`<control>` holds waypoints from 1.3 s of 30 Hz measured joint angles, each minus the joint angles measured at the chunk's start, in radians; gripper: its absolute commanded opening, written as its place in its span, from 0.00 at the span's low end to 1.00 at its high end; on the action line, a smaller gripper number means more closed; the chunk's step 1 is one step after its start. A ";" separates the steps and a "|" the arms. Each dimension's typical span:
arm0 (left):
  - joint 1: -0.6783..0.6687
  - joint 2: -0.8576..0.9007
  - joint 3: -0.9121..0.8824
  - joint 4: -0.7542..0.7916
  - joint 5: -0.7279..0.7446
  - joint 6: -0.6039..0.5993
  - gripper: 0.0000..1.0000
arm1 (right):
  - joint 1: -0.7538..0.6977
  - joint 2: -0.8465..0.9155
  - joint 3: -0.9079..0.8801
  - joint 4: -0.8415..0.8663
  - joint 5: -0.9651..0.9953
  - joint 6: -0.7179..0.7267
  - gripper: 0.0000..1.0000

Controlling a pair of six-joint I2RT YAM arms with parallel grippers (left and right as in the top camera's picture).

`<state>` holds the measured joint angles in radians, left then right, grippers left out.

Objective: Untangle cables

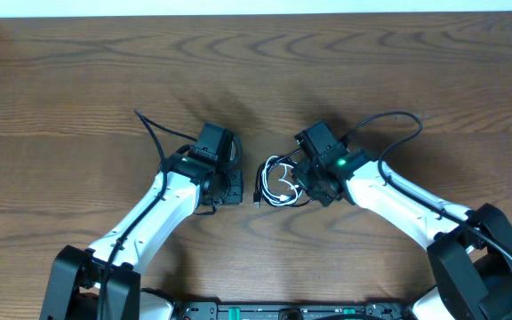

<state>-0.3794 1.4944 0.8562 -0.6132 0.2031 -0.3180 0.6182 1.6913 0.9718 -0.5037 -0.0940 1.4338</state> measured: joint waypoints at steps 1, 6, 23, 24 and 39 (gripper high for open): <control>0.000 0.000 0.000 0.000 0.000 0.000 0.33 | 0.004 0.000 -0.008 0.011 0.000 0.004 0.20; 0.000 0.000 0.000 0.000 0.000 0.000 0.33 | 0.006 0.000 -0.035 0.069 0.000 0.027 0.21; 0.000 0.000 0.000 0.019 0.000 0.000 0.33 | 0.006 0.000 -0.037 -0.009 0.042 -0.235 0.01; 0.000 0.000 0.000 0.019 0.000 0.000 0.33 | 0.006 0.000 -0.037 -0.009 0.042 -0.278 0.01; 0.000 0.000 0.000 0.019 0.000 0.000 0.33 | 0.005 0.000 -0.034 0.015 0.099 -0.693 0.19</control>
<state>-0.3794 1.4944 0.8562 -0.5938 0.2031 -0.3180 0.6235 1.6913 0.9382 -0.4889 0.0048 0.7410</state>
